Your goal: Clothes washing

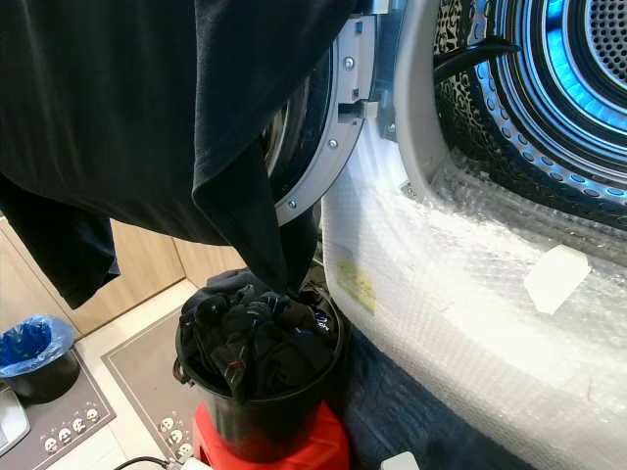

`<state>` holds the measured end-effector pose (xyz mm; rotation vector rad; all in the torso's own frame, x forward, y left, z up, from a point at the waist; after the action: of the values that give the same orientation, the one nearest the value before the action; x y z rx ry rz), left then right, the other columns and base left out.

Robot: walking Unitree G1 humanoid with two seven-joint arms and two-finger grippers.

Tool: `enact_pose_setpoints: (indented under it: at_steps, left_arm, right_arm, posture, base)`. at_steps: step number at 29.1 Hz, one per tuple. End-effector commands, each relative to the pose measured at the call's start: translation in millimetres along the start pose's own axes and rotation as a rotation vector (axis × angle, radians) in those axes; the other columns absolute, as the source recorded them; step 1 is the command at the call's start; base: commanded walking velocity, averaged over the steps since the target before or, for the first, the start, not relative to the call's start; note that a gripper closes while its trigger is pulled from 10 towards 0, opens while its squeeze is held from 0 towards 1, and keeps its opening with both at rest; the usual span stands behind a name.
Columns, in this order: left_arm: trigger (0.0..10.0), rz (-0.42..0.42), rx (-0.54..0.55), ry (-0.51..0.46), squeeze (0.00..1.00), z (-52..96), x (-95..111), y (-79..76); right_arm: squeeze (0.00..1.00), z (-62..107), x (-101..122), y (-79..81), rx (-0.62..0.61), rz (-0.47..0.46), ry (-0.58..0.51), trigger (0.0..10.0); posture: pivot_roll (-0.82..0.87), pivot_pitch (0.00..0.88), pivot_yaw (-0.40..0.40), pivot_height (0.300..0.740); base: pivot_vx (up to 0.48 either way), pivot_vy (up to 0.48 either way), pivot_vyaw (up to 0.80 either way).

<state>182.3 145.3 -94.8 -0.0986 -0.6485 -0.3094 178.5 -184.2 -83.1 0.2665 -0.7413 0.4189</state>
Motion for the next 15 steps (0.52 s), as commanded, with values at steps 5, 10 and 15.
enact_pose_setpoints:
  at_steps: [5, 10, 15]
  left_arm:
    - [10.0, -0.021, -0.003, 0.041, 0.0, 1.7, -8.5, 1.1]
    - [10.0, -0.04, -0.012, 0.052, 0.0, 1.6, -9.2, 0.5]
    - [10.0, -0.042, -0.015, 0.056, 0.0, 1.6, -9.8, 0.0]
  right_arm:
    - [0.0, 5.5, 8.2, 5.4, 0.205, 0.029, -0.073, 10.0]
    - [0.0, 19.3, 19.1, 10.8, 0.452, 0.1, -0.132, 10.0]
    - [0.0, 26.8, 48.6, 3.0, 0.45, 0.075, -0.27, 10.0]
  posture:
    - [-0.06, 0.0, 0.02, 0.74]
    - [-0.07, 0.0, 0.026, 0.74]
    - [-0.08, 0.0, 0.028, 0.74]
  base:
    - [0.0, 0.0, 0.0]
    - [0.0, 0.0, 0.0]
    - [0.0, 0.0, 0.0]
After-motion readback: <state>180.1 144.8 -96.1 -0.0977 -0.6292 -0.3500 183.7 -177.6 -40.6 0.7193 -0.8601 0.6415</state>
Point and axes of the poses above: a point about 5 cm out from each wrist's last joint towards the gripper, its own z axis pointing back from the gripper into the wrist, its own x axis along the axis of the wrist's last joint, y = z × x, the point moved 1 cm from there along -z, pointing out of the wrist towards the gripper, and after that the axes turned 5 degrees about z, right-handed, at the moved point
